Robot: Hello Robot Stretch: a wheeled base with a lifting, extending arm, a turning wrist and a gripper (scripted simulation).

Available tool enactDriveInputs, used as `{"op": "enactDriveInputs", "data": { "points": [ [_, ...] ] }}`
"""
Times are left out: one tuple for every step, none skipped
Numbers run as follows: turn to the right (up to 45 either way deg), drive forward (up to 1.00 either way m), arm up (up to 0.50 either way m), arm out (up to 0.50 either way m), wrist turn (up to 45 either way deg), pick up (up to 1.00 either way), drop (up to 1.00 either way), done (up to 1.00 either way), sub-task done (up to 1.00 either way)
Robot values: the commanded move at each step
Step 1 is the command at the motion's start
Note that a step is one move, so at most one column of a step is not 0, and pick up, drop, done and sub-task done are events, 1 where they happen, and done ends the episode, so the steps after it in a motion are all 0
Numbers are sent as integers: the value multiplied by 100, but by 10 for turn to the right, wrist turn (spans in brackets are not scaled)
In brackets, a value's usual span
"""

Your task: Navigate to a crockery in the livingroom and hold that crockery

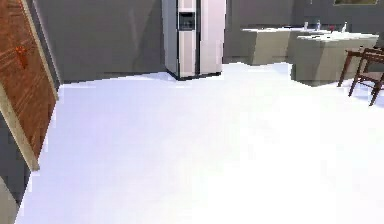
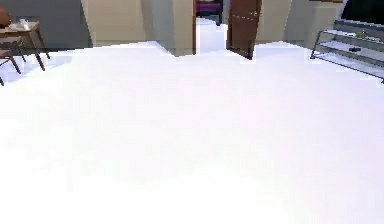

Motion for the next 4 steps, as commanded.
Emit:
{"op": "enactDriveInputs", "data": {
  "points": [
    [-450,0,0,0,0,0,0,0,0],
    [-360,0,0,0,0,0,0,0,0],
    [0,20,0,0,0,0,0,0,0],
    [450,0,0,0,0,0,0,0,0]
  ]
}}
